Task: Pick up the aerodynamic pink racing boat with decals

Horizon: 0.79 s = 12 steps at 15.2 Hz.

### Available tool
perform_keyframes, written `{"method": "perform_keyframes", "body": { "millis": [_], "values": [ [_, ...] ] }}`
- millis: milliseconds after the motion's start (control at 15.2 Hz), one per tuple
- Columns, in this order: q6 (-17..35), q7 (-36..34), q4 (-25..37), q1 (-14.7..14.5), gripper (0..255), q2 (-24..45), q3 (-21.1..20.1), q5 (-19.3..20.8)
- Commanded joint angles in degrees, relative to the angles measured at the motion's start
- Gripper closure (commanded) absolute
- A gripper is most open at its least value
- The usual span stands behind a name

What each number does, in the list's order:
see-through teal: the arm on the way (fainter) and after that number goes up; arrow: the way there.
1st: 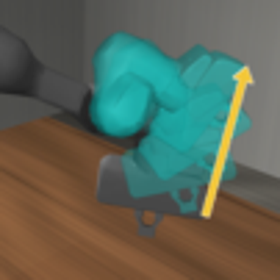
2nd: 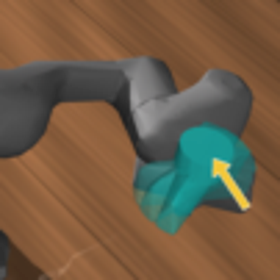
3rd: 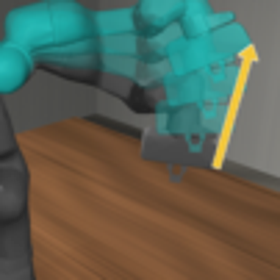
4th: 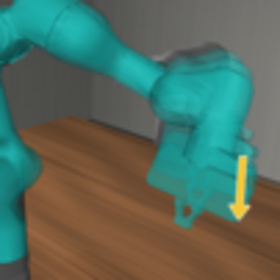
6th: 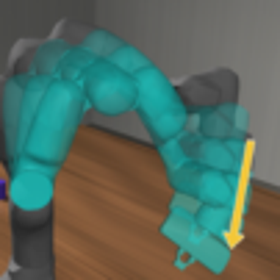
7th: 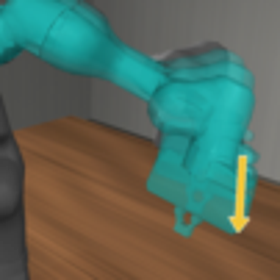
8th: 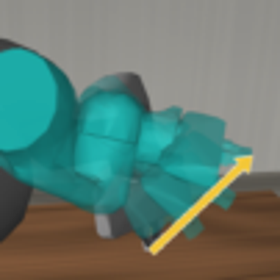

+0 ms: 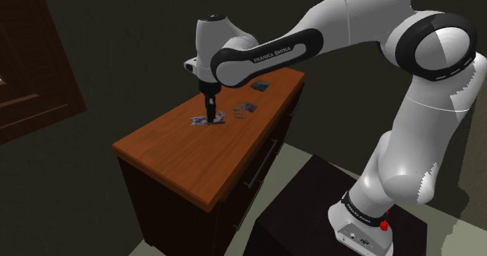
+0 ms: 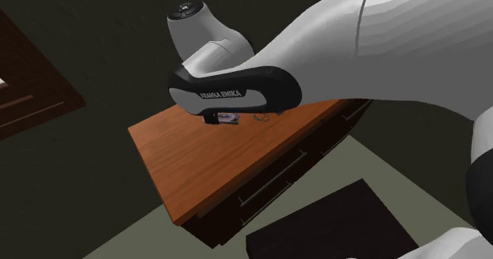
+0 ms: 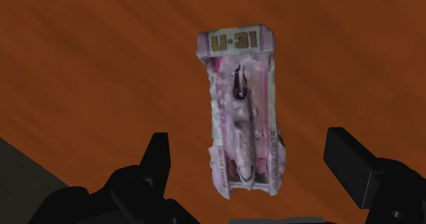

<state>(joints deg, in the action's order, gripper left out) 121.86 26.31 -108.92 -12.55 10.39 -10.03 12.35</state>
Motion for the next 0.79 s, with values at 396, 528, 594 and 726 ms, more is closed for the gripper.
{"method": "perform_keyframes", "body": {
  "millis": [396, 528, 594, 726],
  "values": [
    [3.90, -0.78, -2.15, -0.03, 255, 1.85, 0.20, 0.92],
    [3.91, -0.79, -2.20, -0.03, 255, 1.81, 0.20, 0.91],
    [3.92, -0.79, -2.20, -0.03, 255, 1.82, 0.20, 0.91],
    [3.92, -0.79, -2.20, -0.03, 255, 1.82, 0.20, 0.92]
  ]
}}
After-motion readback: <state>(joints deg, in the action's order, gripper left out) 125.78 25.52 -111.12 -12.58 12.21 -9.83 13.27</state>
